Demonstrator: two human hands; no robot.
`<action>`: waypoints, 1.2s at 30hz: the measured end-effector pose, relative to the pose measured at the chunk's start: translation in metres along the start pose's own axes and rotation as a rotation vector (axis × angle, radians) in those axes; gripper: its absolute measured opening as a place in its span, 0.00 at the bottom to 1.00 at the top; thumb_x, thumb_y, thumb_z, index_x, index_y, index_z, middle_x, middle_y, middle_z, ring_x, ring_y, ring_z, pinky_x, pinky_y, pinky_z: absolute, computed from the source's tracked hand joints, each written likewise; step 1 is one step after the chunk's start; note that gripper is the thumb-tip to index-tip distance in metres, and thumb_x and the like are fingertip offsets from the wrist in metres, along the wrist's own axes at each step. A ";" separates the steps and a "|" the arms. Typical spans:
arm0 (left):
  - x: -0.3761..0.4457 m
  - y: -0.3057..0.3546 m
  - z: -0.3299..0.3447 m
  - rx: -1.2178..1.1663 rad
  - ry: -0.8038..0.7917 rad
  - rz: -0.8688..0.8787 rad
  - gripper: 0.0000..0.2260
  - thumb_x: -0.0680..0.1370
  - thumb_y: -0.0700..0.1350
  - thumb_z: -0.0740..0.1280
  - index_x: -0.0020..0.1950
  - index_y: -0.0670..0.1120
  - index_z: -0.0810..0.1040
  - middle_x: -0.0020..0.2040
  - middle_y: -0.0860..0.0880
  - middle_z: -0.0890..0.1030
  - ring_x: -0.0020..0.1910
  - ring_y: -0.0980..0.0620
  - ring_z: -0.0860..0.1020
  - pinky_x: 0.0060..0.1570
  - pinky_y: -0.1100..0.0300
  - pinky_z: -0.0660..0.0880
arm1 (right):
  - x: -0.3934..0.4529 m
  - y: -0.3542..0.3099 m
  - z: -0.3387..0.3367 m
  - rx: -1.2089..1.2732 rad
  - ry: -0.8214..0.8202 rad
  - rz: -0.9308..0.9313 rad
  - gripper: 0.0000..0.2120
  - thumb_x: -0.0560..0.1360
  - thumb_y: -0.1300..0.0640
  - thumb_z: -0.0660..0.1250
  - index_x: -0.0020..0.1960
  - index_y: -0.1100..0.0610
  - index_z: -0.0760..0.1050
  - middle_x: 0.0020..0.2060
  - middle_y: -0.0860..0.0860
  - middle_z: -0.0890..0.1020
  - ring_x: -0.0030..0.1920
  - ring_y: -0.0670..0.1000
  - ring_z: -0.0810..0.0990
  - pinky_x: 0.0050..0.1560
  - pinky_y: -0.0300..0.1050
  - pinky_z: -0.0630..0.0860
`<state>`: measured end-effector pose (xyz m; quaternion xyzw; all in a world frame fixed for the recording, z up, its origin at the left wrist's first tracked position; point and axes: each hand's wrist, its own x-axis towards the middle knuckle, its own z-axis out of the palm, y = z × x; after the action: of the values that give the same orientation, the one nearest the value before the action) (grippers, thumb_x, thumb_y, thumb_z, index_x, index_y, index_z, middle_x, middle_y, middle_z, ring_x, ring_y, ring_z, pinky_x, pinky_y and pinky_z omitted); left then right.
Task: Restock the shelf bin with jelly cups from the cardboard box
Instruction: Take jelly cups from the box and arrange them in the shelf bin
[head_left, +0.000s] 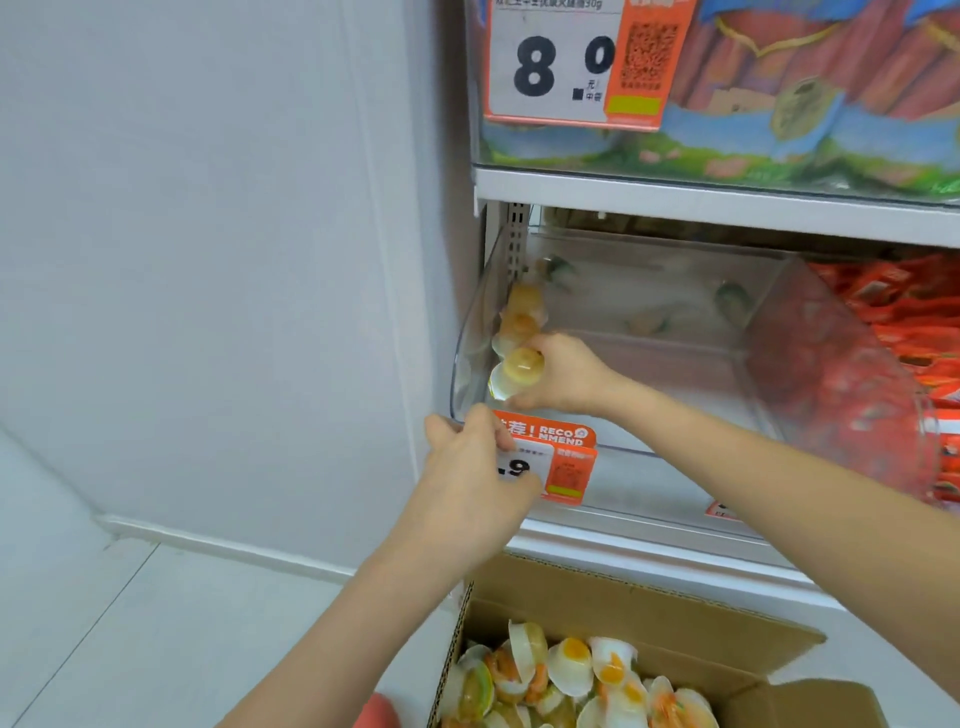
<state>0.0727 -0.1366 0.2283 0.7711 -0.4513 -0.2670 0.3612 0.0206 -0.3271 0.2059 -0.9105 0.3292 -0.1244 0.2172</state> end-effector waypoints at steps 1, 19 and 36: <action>0.000 0.000 0.000 0.009 -0.002 0.005 0.09 0.75 0.43 0.66 0.49 0.51 0.66 0.48 0.55 0.60 0.48 0.51 0.75 0.51 0.59 0.74 | 0.001 0.002 0.003 0.013 0.010 -0.030 0.17 0.63 0.55 0.78 0.48 0.60 0.79 0.45 0.54 0.83 0.50 0.55 0.78 0.46 0.40 0.68; -0.002 -0.004 -0.001 -0.005 -0.003 0.049 0.13 0.74 0.43 0.70 0.51 0.50 0.67 0.51 0.52 0.61 0.49 0.53 0.76 0.51 0.64 0.75 | -0.008 0.006 0.001 0.137 0.047 0.081 0.36 0.62 0.53 0.81 0.64 0.58 0.68 0.57 0.53 0.77 0.54 0.52 0.75 0.48 0.40 0.69; -0.045 -0.057 0.091 0.379 -0.338 0.173 0.10 0.72 0.40 0.68 0.51 0.48 0.72 0.52 0.49 0.74 0.50 0.50 0.74 0.49 0.55 0.75 | -0.291 0.079 0.037 0.098 0.250 0.154 0.11 0.72 0.58 0.72 0.47 0.48 0.73 0.44 0.40 0.75 0.46 0.41 0.75 0.45 0.32 0.71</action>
<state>0.0136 -0.1062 0.1322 0.7279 -0.6115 -0.2708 0.1513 -0.2274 -0.1802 0.1109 -0.8483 0.4160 -0.2358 0.2276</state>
